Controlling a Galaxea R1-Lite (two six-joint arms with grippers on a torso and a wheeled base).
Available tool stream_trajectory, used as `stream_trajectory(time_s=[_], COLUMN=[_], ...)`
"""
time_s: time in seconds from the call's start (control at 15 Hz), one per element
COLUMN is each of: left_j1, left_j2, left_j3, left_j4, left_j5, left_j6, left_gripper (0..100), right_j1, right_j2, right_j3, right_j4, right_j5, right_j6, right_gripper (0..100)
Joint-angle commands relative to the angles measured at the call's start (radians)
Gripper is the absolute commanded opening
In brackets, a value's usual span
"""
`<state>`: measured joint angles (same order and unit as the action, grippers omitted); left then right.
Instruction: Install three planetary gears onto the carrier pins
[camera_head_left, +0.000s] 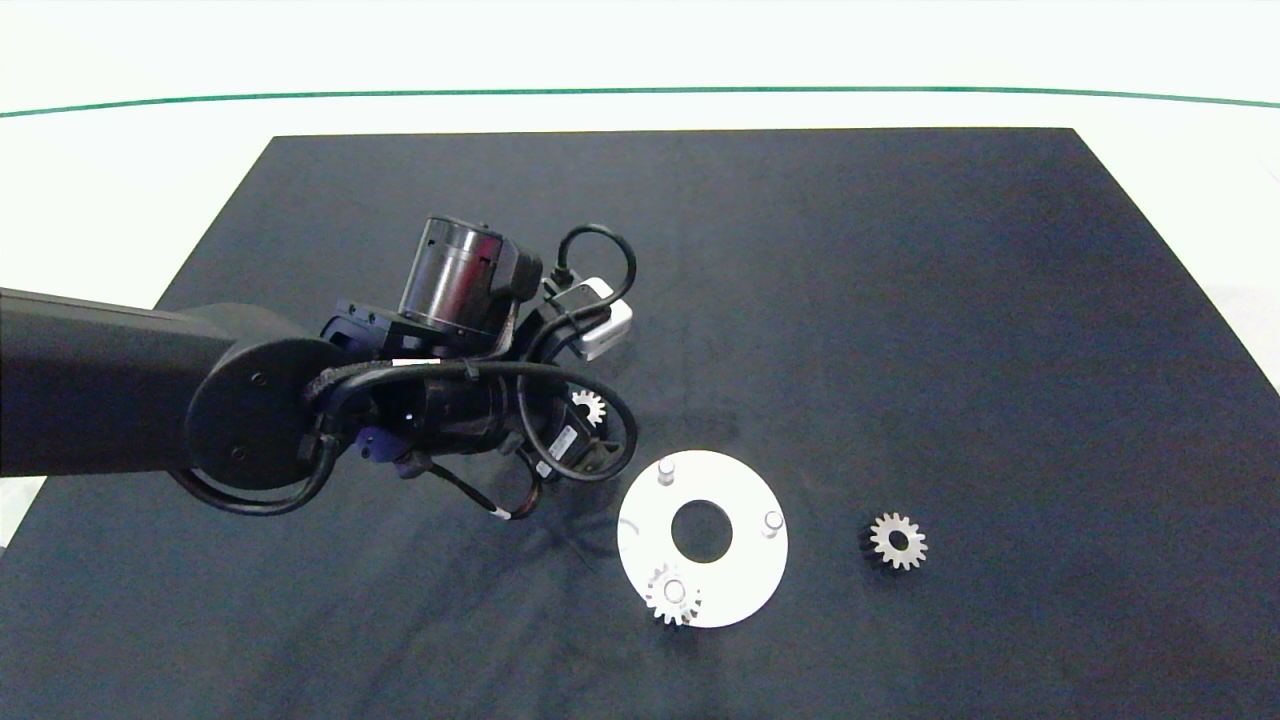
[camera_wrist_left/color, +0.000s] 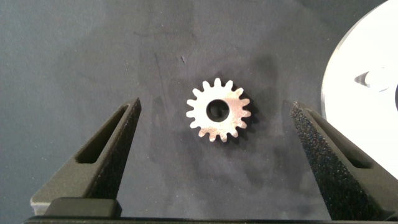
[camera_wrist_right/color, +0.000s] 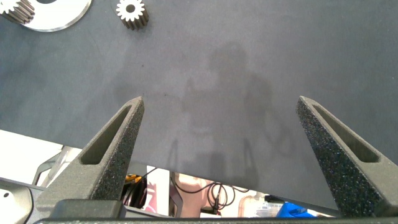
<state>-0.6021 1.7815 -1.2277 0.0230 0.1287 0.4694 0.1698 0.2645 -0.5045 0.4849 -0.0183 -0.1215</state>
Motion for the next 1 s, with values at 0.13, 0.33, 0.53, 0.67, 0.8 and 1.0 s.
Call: stream_trajectory(time_s=[0.13,0.33,0.53,0.67,0.8,1.0], left_j1=[0.002,0.001,0.002,0.004,0.012,0.012], left_j2=[-0.002,0.006,0.016,0.022,0.03,0.035], left_j3=[0.034,0.033,0.031,0.03,0.025,0.022], left_j4=[-0.029,-0.032,-0.031,-0.032,-0.032,-0.032], left_j5=[-0.009,-0.011,-0.011,-0.011,-0.011,-0.011], left_j6=[0.005,0.005,0.005,0.006,0.009,0.009], left_gripper=[100,100,100,96,92,86], right_j1=[0.0,-0.001,0.0,0.0,0.0,0.0], right_j2=[-0.001,-0.002,-0.002,-0.002,-0.002,-0.002], right_j3=[0.006,0.006,0.006,0.006,0.006,0.006], right_j4=[0.003,0.003,0.003,0.003,0.003,0.003], right_j5=[0.0,-0.003,-0.006,-0.006,-0.006,-0.006], right_j6=[-0.001,-0.001,-0.001,-0.001,-0.001,-0.001], right_gripper=[100,100,100,100,100,100])
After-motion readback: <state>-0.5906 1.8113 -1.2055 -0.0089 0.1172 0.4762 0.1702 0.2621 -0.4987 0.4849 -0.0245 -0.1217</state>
